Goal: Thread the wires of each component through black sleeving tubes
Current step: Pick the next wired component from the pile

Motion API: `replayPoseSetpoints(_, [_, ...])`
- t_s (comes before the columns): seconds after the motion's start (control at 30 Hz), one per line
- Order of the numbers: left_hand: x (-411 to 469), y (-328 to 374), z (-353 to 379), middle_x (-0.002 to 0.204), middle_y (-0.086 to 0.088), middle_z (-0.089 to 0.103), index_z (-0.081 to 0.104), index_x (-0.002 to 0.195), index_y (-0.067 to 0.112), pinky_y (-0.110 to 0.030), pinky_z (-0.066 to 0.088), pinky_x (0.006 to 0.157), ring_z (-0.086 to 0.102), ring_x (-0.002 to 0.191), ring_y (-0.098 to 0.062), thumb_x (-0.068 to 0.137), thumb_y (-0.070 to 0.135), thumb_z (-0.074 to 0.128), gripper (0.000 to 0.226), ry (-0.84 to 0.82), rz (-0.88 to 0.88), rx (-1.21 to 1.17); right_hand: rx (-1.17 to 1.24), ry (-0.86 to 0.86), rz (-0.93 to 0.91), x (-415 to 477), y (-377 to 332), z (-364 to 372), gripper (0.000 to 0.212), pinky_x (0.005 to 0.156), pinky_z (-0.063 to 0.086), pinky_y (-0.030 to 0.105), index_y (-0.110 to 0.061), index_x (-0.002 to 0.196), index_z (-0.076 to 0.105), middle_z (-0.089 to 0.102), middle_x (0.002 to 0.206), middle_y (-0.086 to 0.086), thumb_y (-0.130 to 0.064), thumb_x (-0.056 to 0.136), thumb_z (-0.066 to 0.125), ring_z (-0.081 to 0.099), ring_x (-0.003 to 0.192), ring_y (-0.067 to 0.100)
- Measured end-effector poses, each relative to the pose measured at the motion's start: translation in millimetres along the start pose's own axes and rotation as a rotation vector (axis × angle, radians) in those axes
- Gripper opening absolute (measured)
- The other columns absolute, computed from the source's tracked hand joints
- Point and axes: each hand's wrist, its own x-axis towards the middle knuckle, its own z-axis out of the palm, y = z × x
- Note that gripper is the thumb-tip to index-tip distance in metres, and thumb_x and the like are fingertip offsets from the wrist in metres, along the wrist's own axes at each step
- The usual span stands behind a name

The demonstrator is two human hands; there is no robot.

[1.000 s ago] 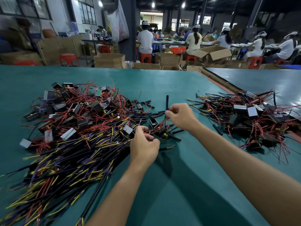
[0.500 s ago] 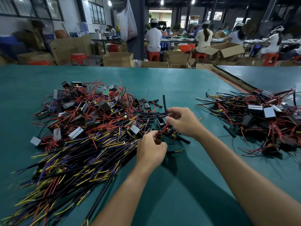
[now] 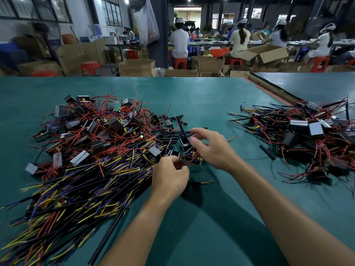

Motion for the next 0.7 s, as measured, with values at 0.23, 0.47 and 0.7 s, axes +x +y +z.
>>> replayPoseSetpoints(0.23, [1.1,-3.6,-3.4,0.048,0.003,0.056,0.064,0.062,0.012,-0.016,0.034,0.042,0.050,0.051,-0.017,0.073,0.019,0.064,0.013,0.021,0.005,0.085,-0.107,-0.023,0.003,-2.9,1.8,2.6,0.016,0.062,0.044,0.029,-0.021,0.080,0.073,0.068,0.067,-0.005,-0.030,0.090,0.065,0.056,0.063,0.014])
replayPoseSetpoints(0.47, [2.7,-4.6,-8.0,0.051,0.015,0.063,0.069,0.063,0.022,-0.008,0.035,0.040,0.057,0.051,0.003,0.075,0.019,0.064,0.013,0.051,-0.038,0.046,-0.233,-0.062,0.184,-5.3,22.8,-29.4,0.025,0.055,0.039,0.029,-0.014,0.078,0.073,0.064,0.067,0.012,-0.036,0.090,0.066,0.045,0.057,0.019])
replayPoseSetpoints(0.7, [5.6,-4.9,-11.9,0.061,0.007,0.070,0.065,0.063,0.016,-0.031,0.051,0.058,0.065,0.059,-0.018,0.082,0.038,0.061,0.030,0.130,-0.107,-0.008,-0.186,0.108,0.201,0.3,27.3,-35.4,0.025,0.051,0.032,0.026,-0.019,0.067,0.067,0.062,0.058,-0.002,-0.024,0.090,0.063,0.047,0.052,0.014])
